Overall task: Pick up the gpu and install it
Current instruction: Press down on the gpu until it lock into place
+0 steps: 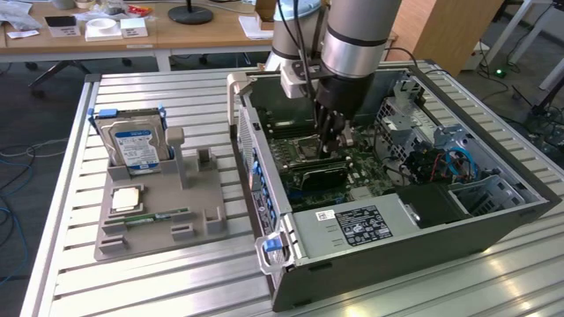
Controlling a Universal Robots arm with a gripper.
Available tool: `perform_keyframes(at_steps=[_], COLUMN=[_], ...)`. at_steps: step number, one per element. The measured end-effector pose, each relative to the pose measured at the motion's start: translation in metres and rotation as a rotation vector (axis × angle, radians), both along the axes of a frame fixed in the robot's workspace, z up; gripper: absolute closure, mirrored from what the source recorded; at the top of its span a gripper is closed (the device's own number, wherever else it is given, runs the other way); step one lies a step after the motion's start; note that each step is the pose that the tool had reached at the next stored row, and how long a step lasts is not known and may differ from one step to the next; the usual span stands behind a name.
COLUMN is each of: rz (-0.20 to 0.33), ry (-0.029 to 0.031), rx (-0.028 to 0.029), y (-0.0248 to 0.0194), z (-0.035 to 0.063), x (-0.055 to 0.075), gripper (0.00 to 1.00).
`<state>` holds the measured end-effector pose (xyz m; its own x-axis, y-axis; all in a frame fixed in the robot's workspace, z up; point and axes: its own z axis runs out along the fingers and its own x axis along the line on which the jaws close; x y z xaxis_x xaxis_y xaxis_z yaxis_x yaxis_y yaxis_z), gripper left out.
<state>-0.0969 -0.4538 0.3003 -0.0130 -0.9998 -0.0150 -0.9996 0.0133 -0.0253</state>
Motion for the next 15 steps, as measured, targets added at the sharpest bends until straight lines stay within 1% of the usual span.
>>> perform_keyframes(at_steps=[5, 10, 11, 15], rz=[0.000, 0.000, 0.000, 0.000], ry=[0.0000, 0.0000, 0.0000, 0.0000], rx=[-0.0001, -0.0001, -0.0001, -0.0001], y=[0.0010, 0.0017, 0.0018, 0.0018], z=[0.0195, 0.0347, 0.0368, 0.0373], x=[0.000, 0.000, 0.000, 0.000], gripper=[0.89, 0.89, 0.89, 0.89])
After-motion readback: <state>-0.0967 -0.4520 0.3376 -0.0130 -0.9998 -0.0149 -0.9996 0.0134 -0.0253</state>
